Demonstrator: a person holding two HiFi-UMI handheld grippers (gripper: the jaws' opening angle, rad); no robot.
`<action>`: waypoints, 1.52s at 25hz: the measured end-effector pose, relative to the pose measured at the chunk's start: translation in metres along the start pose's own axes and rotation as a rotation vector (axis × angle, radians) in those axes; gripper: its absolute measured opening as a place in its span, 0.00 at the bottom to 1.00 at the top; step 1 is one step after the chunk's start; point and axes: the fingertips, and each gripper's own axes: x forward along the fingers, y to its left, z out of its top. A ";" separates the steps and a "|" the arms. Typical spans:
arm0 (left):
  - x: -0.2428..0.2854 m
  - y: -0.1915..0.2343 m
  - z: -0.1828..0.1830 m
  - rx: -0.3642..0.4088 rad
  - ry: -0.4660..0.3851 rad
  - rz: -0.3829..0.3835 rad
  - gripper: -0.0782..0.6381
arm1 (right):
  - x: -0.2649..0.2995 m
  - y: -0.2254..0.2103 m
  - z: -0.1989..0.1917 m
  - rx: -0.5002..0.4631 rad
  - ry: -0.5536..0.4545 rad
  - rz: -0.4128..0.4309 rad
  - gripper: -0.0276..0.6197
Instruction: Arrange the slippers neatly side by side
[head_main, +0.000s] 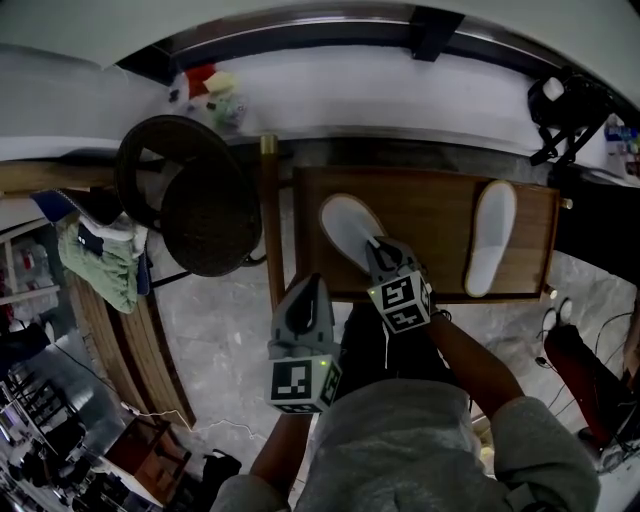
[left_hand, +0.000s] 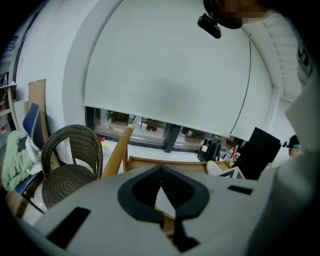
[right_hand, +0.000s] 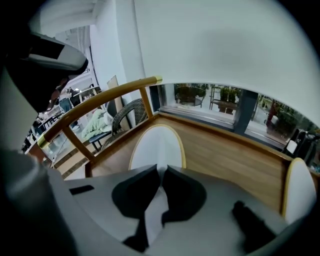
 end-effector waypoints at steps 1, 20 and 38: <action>0.000 0.000 0.001 0.003 0.002 -0.001 0.13 | -0.001 -0.002 0.001 0.009 -0.003 -0.007 0.10; -0.007 -0.079 0.002 0.075 -0.014 -0.069 0.13 | -0.079 -0.081 -0.007 0.369 -0.100 -0.156 0.09; -0.017 -0.140 -0.010 0.140 -0.003 -0.067 0.13 | -0.099 -0.166 -0.074 0.624 -0.098 -0.268 0.09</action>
